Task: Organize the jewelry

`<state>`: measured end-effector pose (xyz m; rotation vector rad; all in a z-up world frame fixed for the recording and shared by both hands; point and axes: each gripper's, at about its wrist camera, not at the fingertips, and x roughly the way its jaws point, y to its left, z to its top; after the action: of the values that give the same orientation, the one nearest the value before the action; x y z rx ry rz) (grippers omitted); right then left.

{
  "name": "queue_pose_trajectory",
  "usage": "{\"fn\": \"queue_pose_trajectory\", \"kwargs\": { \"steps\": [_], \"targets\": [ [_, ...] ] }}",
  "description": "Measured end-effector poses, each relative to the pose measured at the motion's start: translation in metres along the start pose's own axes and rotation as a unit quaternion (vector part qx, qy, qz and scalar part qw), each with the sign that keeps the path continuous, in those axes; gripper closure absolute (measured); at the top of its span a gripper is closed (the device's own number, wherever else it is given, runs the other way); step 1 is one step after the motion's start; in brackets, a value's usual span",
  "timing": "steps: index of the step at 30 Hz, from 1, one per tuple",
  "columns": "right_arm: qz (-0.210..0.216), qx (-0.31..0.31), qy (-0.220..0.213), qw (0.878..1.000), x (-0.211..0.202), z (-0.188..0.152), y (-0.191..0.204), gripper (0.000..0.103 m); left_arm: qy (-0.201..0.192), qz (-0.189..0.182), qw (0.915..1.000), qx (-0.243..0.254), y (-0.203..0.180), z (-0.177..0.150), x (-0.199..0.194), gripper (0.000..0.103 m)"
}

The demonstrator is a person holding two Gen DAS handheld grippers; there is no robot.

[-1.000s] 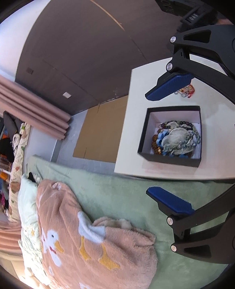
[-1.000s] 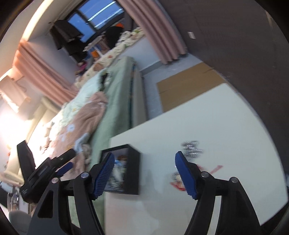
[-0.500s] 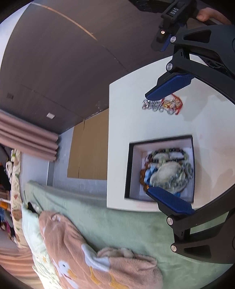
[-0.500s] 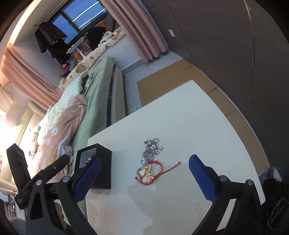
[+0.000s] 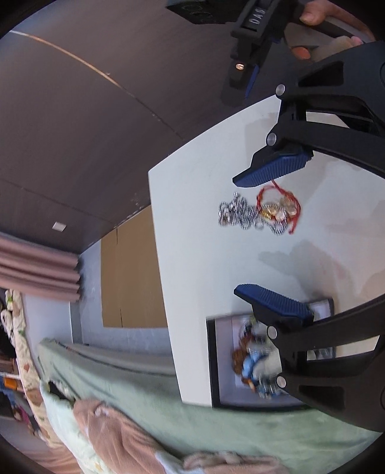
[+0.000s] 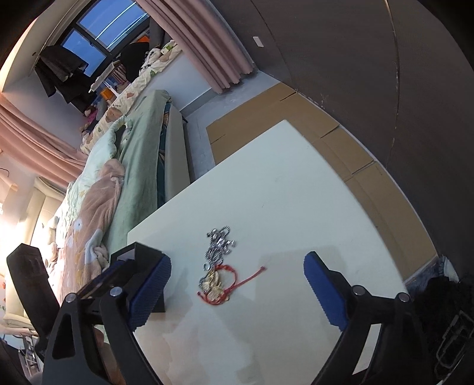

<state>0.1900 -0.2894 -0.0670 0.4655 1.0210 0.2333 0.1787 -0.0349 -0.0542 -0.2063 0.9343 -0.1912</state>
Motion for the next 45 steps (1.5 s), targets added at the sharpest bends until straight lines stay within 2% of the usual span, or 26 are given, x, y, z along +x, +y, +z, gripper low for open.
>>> {"fn": "queue_pose_trajectory", "kwargs": {
  "steps": [4,10,15,19,26,27,28,30,31,32,33,34,35,39,40,45],
  "targets": [
    [0.000,0.029,0.006,1.000,0.004,0.006,-0.015,0.018,0.011,-0.005,0.9999,0.009,-0.016,0.003,0.020,0.035],
    [-0.032,0.025,0.008,0.999,0.009,0.014,-0.020,0.018,0.035,0.002,0.9994,0.007,-0.028,0.008,0.053,0.035],
    [-0.028,0.036,0.015,0.999,0.016,0.019,-0.028,0.019,0.041,0.018,0.9989,0.014,-0.035,0.012,0.072,0.034],
    [-0.043,0.044,0.011,0.998,0.019,0.026,-0.038,0.019,0.052,0.028,0.9981,0.014,-0.038,0.016,0.090,0.034],
    [-0.045,0.041,0.007,0.998,0.016,0.029,-0.040,0.019,0.066,0.068,0.9951,0.028,-0.046,0.014,0.115,0.034],
    [-0.043,0.040,0.008,0.998,0.016,0.029,-0.039,0.019,0.069,0.067,0.9950,0.028,-0.047,0.013,0.118,0.036],
    [-0.043,0.040,0.007,0.998,0.016,0.030,-0.039,0.019,0.071,0.070,0.9944,0.033,-0.049,0.011,0.121,0.042],
    [-0.042,0.038,0.006,0.998,0.016,0.030,-0.037,0.019,0.065,0.099,0.9917,0.051,-0.053,0.009,0.119,0.060],
    [-0.040,0.038,0.006,0.998,0.014,0.029,-0.037,0.019,0.062,0.111,0.9905,0.052,-0.053,0.009,0.119,0.072],
    [-0.038,0.037,0.006,0.999,0.014,0.028,-0.037,0.019,0.059,0.114,0.9906,0.047,-0.050,0.010,0.117,0.079],
    [-0.036,0.037,0.006,0.999,0.013,0.028,-0.037,0.019,0.060,0.102,0.9922,0.038,-0.045,0.011,0.115,0.080],
    [-0.036,0.035,0.006,0.999,0.012,0.027,-0.036,0.019,0.061,0.092,0.9934,0.031,-0.041,0.012,0.113,0.089],
    [-0.036,0.033,0.006,0.999,0.012,0.026,-0.037,0.019,0.065,0.078,0.9947,0.017,-0.034,0.014,0.110,0.092],
    [-0.032,0.026,0.011,0.999,0.013,0.023,-0.033,0.019,0.065,0.049,0.9965,-0.019,-0.016,0.018,0.097,0.092],
    [-0.029,0.025,0.014,0.999,0.014,0.022,-0.032,0.019,0.061,0.043,0.9969,-0.025,-0.013,0.019,0.091,0.096],
    [-0.020,0.011,0.025,0.999,0.020,0.017,-0.022,0.019,0.042,0.023,0.9983,-0.032,-0.012,0.022,0.067,0.100]
  ]
}}
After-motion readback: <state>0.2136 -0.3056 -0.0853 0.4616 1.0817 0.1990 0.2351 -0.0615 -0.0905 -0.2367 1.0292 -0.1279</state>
